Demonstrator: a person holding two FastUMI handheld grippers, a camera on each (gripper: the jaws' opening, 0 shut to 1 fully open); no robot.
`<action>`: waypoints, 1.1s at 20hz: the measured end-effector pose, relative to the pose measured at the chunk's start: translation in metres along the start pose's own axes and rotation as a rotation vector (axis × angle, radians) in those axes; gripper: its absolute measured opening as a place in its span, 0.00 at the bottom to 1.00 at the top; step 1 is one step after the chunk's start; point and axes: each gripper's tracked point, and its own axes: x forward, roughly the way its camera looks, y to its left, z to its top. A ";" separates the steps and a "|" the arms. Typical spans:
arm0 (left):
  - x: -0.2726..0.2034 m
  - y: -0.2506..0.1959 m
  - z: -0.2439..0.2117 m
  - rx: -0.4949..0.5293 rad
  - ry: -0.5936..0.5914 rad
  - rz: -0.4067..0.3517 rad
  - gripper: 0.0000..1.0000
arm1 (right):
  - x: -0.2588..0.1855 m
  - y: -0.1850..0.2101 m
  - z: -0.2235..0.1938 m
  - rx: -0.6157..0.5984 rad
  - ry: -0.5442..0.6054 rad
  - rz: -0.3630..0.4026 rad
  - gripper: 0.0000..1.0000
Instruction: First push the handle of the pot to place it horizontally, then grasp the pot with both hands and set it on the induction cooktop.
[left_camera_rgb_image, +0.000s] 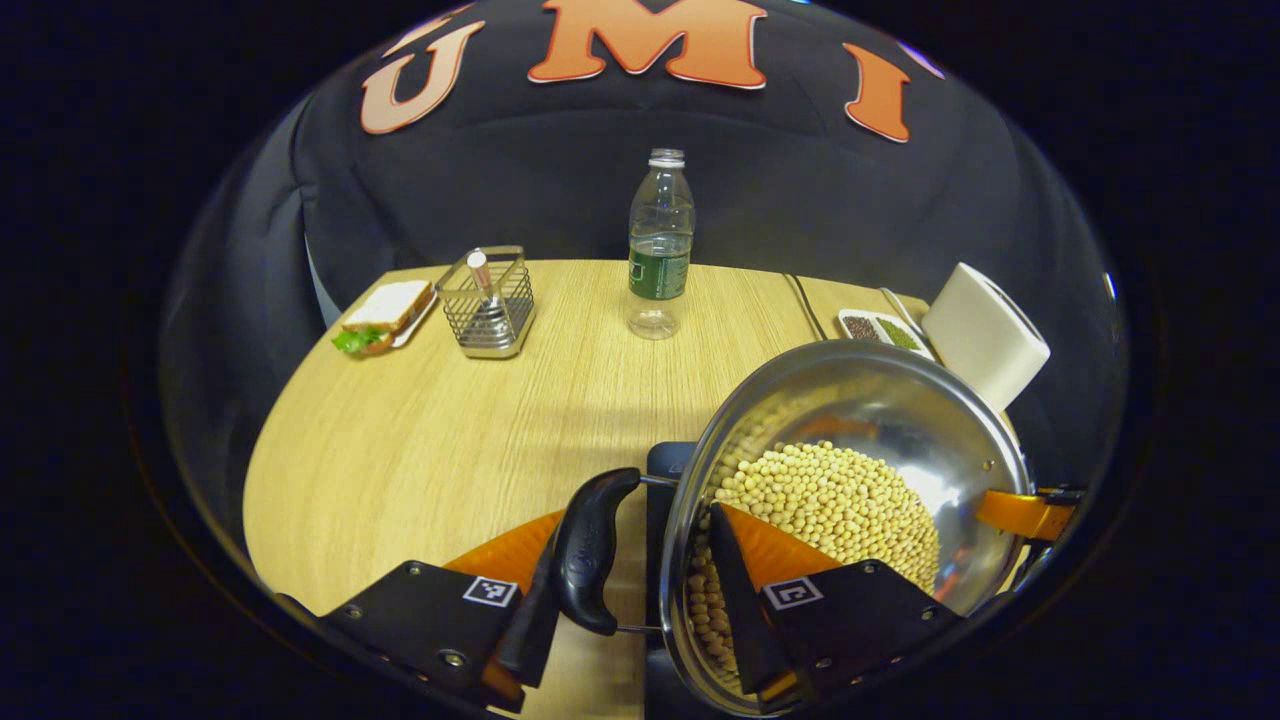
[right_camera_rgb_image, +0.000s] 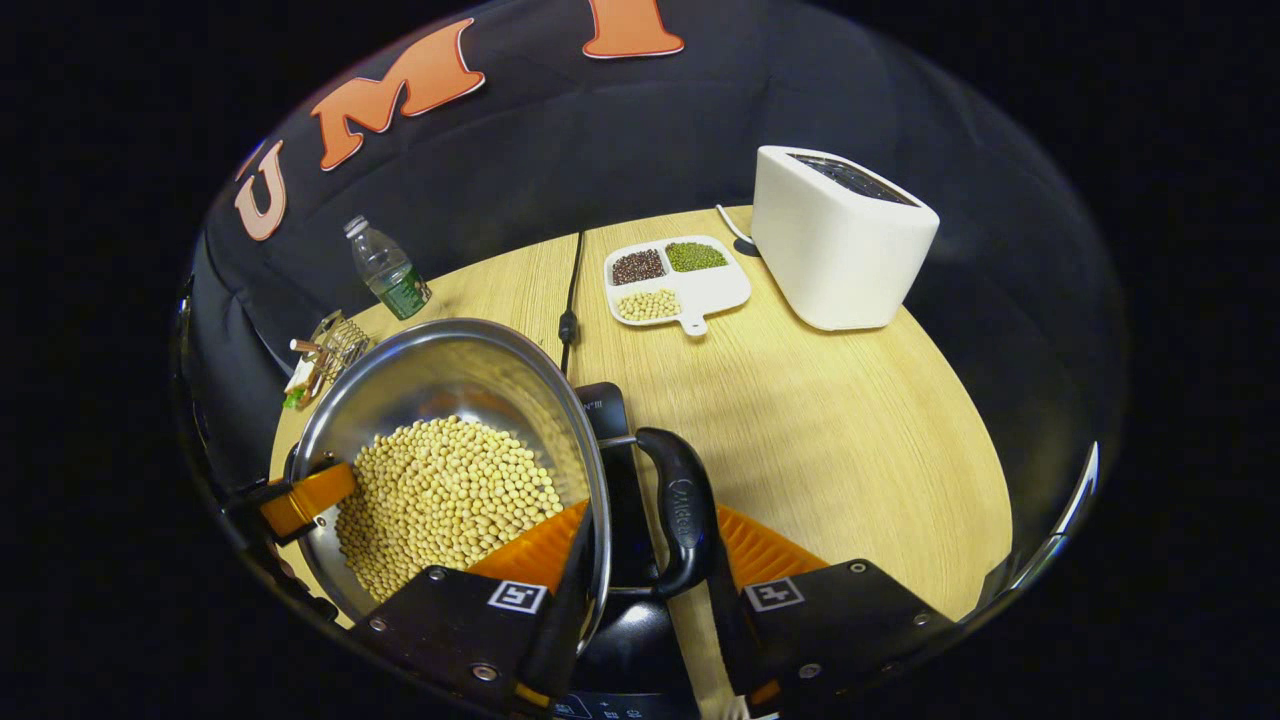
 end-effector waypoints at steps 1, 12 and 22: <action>-0.003 -0.001 0.002 0.030 -0.004 0.021 0.78 | -0.006 -0.003 0.004 -0.018 -0.015 -0.014 0.62; -0.131 0.033 0.147 0.031 -0.374 0.059 0.83 | -0.169 0.040 0.144 -0.180 -0.532 0.038 0.94; -0.323 0.095 0.290 -0.185 -0.811 0.080 0.81 | -0.376 0.096 0.264 -0.193 -0.974 0.168 0.98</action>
